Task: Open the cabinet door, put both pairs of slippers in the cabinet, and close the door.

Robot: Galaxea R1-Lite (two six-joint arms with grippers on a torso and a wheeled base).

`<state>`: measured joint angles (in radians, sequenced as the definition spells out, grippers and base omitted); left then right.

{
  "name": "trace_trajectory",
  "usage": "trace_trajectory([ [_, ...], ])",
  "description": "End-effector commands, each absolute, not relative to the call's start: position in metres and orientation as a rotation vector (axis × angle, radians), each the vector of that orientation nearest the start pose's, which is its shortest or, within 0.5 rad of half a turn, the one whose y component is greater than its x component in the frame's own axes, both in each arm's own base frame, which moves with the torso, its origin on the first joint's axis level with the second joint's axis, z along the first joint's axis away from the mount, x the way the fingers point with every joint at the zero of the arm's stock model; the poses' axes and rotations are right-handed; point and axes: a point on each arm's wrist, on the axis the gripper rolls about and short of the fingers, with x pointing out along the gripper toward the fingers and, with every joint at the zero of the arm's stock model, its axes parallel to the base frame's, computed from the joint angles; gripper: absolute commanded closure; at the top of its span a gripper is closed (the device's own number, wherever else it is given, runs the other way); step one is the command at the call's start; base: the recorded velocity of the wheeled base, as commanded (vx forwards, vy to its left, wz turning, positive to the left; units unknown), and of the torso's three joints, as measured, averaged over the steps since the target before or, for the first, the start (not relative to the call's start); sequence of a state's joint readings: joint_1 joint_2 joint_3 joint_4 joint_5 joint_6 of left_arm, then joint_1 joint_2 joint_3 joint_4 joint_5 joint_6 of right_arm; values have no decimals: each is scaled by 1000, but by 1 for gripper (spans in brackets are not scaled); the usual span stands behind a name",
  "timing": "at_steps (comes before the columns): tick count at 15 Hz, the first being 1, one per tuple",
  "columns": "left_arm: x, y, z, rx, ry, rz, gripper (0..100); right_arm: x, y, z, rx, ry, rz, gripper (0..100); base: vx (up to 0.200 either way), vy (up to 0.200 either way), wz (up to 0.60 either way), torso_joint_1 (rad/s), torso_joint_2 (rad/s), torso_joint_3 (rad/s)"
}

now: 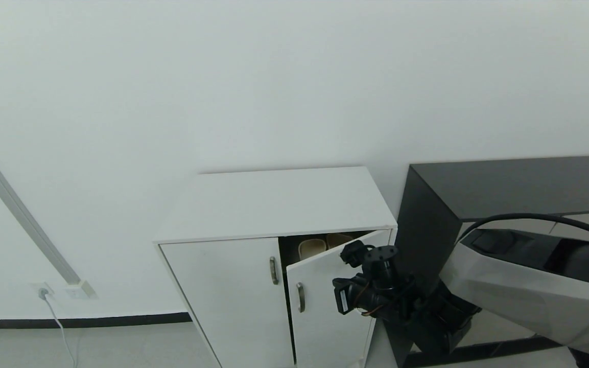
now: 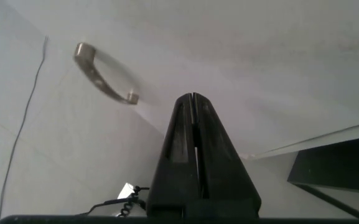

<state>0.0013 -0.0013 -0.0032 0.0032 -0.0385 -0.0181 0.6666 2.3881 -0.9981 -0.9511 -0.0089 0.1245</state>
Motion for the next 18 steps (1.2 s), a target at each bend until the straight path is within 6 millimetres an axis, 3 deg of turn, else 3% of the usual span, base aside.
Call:
trace_trajectory([
  [1, -23, -1, 76, -18, 0, -37, 100, 334, 258, -9, -34, 476, 607, 100, 0, 0, 0, 0, 0, 0],
  [7, -23, -1, 76, -18, 0, -37, 100, 355, 259, -14, -29, 477, 580, 100, 0, 0, 0, 0, 0, 0],
  [18, -23, -1, 76, -18, 0, -37, 100, 379, 264, -5, -19, 462, 557, 100, 0, 0, 0, 0, 0, 0],
])
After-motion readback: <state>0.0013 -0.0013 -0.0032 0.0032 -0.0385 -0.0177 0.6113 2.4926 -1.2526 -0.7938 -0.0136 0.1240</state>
